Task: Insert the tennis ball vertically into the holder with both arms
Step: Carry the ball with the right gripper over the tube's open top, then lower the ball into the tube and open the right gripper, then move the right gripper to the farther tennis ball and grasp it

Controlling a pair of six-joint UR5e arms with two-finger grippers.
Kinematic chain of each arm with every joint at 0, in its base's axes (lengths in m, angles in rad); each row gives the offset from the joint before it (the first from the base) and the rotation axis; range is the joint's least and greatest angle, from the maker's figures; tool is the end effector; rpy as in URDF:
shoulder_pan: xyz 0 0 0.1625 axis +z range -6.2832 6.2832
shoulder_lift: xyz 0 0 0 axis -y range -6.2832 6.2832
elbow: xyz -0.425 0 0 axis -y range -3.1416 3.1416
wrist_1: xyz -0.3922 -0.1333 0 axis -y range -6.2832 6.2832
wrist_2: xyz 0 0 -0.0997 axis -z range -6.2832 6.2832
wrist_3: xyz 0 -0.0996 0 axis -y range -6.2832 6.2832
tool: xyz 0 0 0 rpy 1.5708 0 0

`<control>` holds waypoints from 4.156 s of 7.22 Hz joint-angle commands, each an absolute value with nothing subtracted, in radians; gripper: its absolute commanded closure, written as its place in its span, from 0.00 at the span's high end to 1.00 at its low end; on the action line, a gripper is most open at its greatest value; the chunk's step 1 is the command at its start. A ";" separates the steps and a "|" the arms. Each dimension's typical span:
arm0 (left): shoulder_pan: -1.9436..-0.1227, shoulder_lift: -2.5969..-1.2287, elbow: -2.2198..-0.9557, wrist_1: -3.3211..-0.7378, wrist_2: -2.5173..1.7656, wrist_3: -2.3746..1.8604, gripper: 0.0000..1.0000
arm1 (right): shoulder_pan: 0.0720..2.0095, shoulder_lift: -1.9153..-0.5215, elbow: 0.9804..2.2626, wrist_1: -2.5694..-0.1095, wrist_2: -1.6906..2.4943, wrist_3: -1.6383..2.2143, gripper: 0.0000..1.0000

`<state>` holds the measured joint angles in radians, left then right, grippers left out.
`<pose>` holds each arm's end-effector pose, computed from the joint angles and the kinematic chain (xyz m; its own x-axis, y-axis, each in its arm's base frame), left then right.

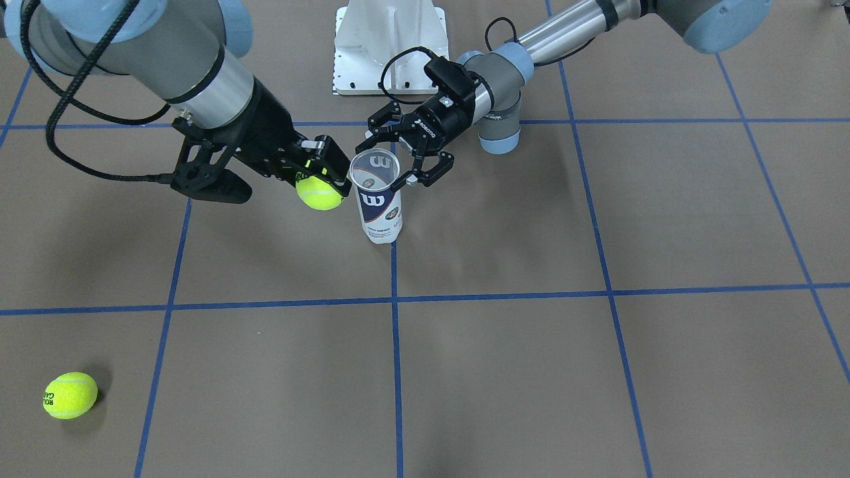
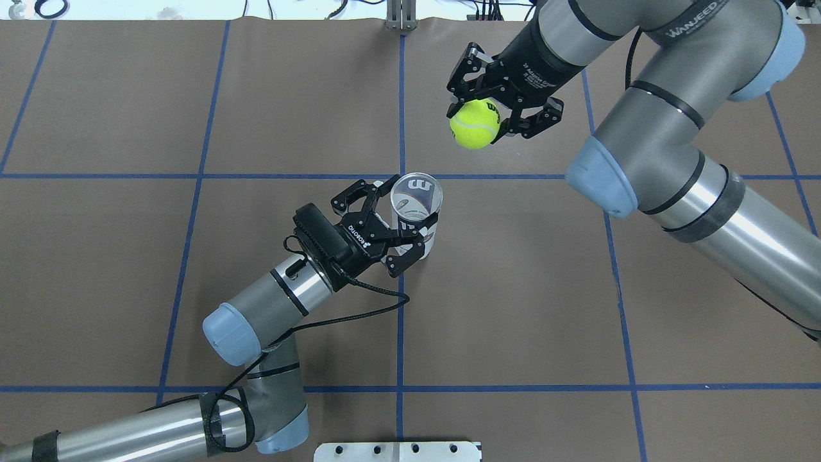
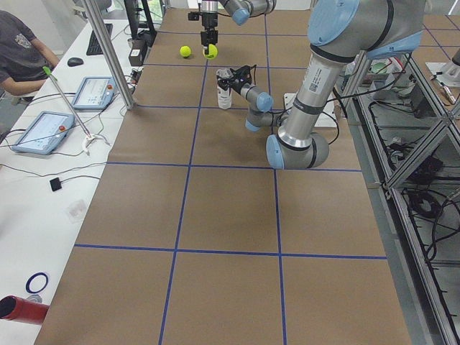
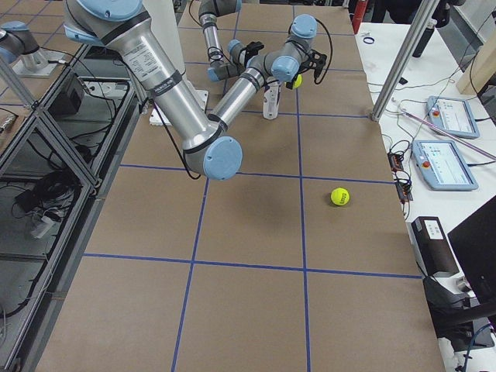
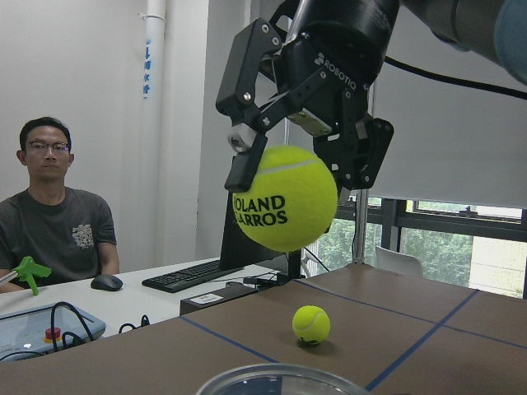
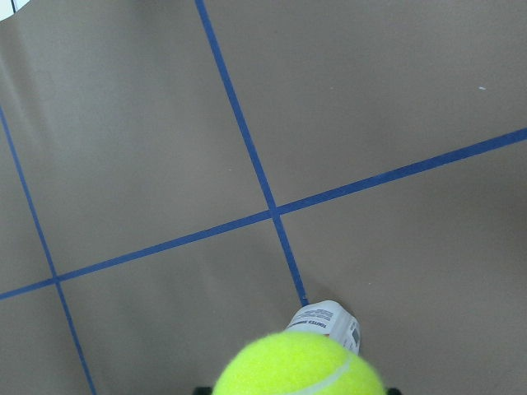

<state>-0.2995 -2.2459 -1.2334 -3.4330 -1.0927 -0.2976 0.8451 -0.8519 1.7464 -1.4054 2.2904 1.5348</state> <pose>0.5668 -0.3625 0.2317 0.4254 0.7570 -0.4959 0.7186 0.0506 0.6936 -0.3738 -0.5232 0.1261 0.3308 0.3321 0.8833 -0.1692 0.9417 -0.2907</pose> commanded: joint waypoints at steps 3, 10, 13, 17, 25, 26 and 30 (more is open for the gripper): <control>-0.299 -2.244 -1.233 -3.441 -1.092 -0.298 0.88 | 0.741 -0.815 1.755 -1.408 2.172 1.597 0.00; -0.299 -2.244 -1.230 -3.442 -1.092 -0.296 0.88 | 0.690 -0.874 1.810 -1.410 2.161 1.600 0.00; -0.299 -2.244 -1.230 -3.442 -1.092 -0.296 0.87 | 0.681 -0.874 1.809 -1.410 2.158 1.600 0.51; -0.299 -2.244 -1.230 -3.442 -1.092 -0.296 0.86 | 0.676 -0.876 1.807 -1.410 2.148 1.600 0.99; -0.301 -2.243 -1.230 -3.445 -1.092 -0.296 0.86 | 1.015 -1.137 1.701 -1.410 2.166 1.079 0.99; -0.299 -2.238 -1.229 -3.461 -1.092 -0.295 0.86 | 1.069 -1.129 1.568 -1.399 2.155 0.928 0.99; -0.299 -2.230 -1.230 -3.462 -1.092 -0.296 0.86 | 1.094 -0.993 1.091 -1.088 1.947 0.967 0.99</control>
